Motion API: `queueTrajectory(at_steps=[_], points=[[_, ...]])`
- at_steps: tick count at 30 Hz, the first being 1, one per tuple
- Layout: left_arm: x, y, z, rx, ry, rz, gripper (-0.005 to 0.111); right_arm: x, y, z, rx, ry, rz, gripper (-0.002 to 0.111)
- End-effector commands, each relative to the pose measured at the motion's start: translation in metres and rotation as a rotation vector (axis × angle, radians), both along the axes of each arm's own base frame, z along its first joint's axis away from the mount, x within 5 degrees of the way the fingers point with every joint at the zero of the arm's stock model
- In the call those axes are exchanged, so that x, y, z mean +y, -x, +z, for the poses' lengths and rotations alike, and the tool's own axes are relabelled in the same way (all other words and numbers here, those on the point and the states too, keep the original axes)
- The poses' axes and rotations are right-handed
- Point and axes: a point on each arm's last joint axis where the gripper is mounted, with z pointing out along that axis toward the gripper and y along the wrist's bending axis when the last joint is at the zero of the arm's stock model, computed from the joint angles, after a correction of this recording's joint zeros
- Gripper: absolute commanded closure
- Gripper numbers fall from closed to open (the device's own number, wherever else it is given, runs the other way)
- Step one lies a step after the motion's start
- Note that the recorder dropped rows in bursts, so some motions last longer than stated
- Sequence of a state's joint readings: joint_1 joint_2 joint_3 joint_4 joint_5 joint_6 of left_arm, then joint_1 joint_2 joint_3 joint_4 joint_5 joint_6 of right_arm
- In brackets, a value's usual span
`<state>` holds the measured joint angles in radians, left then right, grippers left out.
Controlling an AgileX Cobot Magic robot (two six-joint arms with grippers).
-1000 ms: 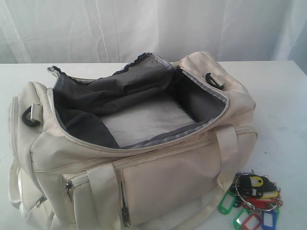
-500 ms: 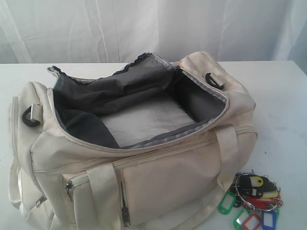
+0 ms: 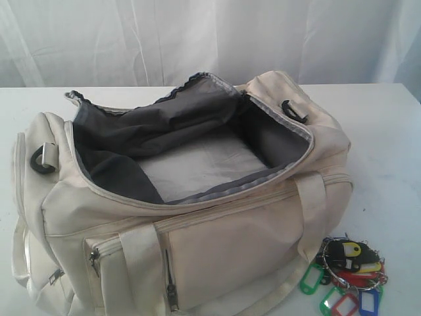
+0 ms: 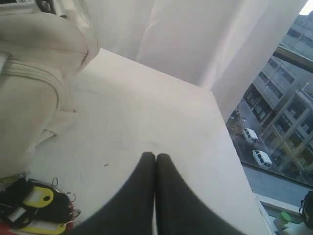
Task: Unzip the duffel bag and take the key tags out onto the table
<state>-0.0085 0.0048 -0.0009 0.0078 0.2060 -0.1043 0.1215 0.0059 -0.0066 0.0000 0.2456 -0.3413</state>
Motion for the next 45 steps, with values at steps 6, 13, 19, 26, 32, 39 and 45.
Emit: queueTrajectory(at_steps=[6, 13, 19, 26, 32, 39, 45], points=[[-0.0002, 0.0001, 0.0002, -0.007, 0.0, -0.003, 0.107, 0.0005, 0.0015, -0.0083, 0.102, -0.242, -0.043, 0.108], [-0.0002, 0.0001, 0.0002, -0.007, 0.0, -0.003, 0.107, 0.0005, 0.0015, -0.0083, 0.118, -0.369, -0.068, 0.108], [-0.0002, 0.0001, 0.0002, -0.007, 0.0, -0.003, 0.107, 0.0005, 0.0015, -0.0083, 0.118, -0.369, -0.068, 0.108], [-0.0002, 0.0001, 0.0002, -0.007, 0.0, -0.003, 0.107, 0.004, 0.0021, -0.0083, 0.13, -0.364, -0.003, 0.108], [-0.0002, 0.0001, 0.0002, -0.007, 0.0, -0.003, 0.107, 0.0061, 0.0026, -0.0083, 0.137, -0.362, 0.035, 0.108], [-0.0002, 0.0001, 0.0002, -0.007, 0.0, -0.003, 0.107, 0.0061, 0.0026, -0.0083, 0.137, -0.362, 0.035, 0.108], [-0.0002, 0.0001, 0.0002, -0.007, 0.0, -0.003, 0.107, 0.0061, 0.0026, -0.0083, 0.137, -0.362, 0.035, 0.108]])
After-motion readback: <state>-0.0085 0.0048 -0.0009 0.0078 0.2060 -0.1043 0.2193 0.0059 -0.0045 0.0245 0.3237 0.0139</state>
